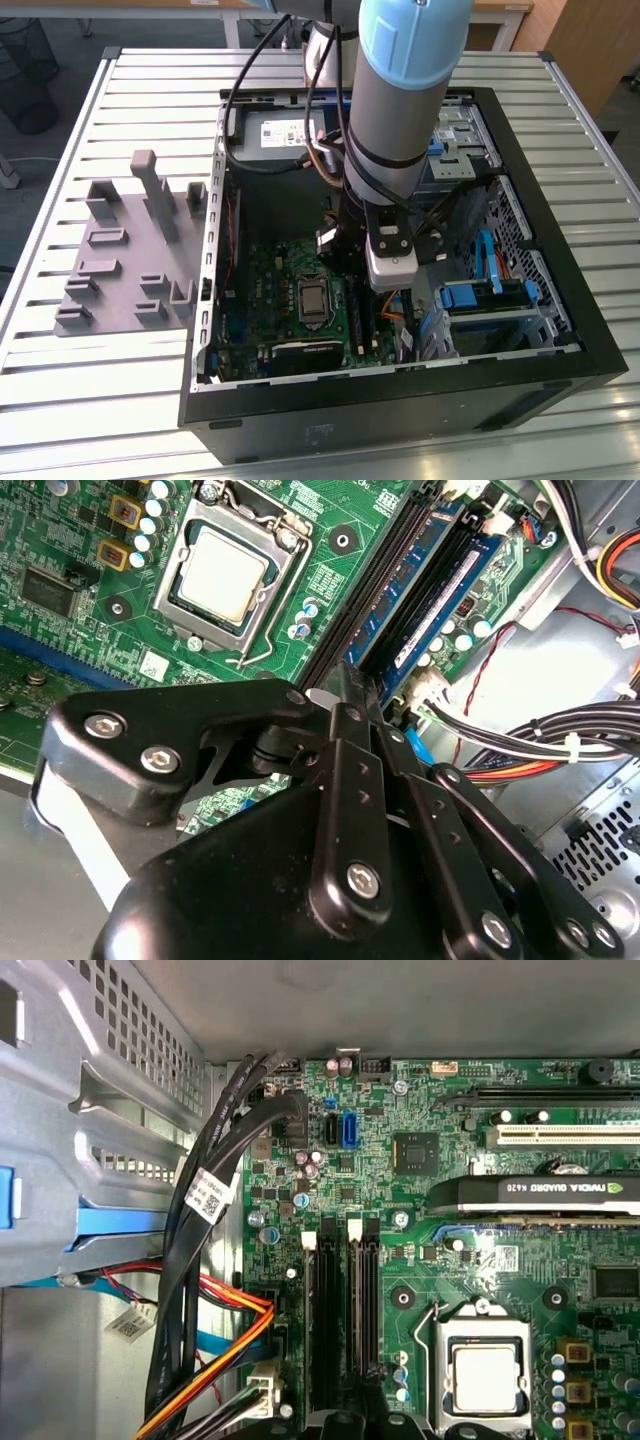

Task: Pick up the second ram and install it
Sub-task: 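Press down the second ram until it locks into place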

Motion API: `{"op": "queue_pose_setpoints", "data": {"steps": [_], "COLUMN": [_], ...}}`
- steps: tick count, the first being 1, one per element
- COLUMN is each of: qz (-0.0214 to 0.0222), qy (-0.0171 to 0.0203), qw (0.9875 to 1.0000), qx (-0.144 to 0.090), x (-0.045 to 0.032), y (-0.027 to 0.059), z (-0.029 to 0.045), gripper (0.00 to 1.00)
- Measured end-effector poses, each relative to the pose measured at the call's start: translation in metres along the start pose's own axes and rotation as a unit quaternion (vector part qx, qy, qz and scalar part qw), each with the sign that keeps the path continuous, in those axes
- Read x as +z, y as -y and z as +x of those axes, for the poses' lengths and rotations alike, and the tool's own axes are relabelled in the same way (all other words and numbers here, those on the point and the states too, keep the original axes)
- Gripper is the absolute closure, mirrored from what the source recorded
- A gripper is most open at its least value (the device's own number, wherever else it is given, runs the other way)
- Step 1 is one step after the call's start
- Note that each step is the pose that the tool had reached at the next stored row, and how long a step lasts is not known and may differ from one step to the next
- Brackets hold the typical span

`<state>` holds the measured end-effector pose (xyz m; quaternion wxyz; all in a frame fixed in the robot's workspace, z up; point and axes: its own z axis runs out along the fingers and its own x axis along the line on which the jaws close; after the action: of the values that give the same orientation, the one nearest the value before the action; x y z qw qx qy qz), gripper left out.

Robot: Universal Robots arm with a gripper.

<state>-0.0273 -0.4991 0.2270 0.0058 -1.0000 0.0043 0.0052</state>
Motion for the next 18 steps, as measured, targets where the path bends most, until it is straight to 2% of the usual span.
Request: {"op": "queue_pose_setpoints", "data": {"steps": [12,18], "qz": [0.0007,-0.0001], "qy": [0.0001,0.0009], "qw": [1.0,1.0], "qx": [0.0,0.0], "x": [0.0107,0.0113], "y": [-0.0002,-0.0002], "z": [0.0003,0.0006], "gripper": [0.89,0.89]}}
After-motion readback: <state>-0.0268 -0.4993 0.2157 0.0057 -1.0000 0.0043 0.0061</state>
